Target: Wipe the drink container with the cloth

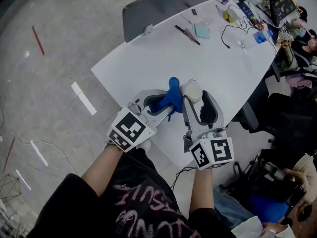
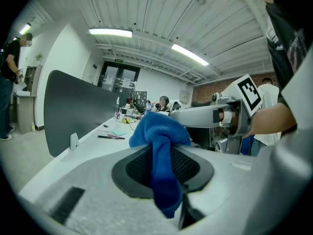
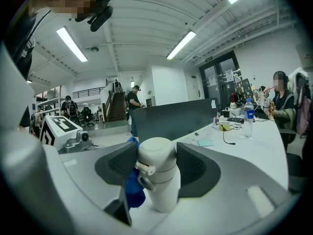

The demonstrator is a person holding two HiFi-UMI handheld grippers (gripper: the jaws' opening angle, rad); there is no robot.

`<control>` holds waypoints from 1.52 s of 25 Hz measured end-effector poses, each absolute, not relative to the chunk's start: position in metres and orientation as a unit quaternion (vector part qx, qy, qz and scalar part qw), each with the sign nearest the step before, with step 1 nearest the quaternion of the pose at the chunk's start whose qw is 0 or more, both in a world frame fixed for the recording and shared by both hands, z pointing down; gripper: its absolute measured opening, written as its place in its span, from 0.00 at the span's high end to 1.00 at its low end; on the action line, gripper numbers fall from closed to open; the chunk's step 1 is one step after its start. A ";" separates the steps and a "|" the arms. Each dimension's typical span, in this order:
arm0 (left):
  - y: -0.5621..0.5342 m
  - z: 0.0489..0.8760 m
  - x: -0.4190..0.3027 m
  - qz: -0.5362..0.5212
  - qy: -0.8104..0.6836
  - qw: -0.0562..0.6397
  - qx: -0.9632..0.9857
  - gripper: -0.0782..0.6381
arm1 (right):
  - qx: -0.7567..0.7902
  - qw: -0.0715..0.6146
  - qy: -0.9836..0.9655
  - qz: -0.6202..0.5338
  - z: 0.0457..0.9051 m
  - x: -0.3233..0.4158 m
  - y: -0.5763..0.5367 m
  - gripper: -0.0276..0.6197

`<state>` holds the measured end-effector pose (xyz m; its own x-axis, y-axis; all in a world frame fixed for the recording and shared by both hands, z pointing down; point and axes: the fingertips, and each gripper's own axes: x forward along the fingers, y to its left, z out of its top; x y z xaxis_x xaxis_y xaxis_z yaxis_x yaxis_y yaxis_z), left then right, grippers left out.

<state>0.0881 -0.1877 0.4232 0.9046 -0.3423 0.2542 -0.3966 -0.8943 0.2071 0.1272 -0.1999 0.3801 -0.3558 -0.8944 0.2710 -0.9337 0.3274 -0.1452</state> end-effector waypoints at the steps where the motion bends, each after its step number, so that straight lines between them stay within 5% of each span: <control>1: -0.188 0.424 0.090 0.106 -0.189 0.128 0.968 0.76 | 0.563 0.071 -0.811 0.139 0.380 0.128 -0.200 0.57; 29: -0.199 0.535 0.089 0.198 -0.163 0.195 0.947 0.76 | 0.584 0.076 -0.795 0.145 0.388 0.130 -0.204 0.57; 38: -0.195 0.476 0.063 0.158 -0.174 0.156 0.959 0.76 | 0.581 0.068 -0.798 0.145 0.386 0.131 -0.200 0.56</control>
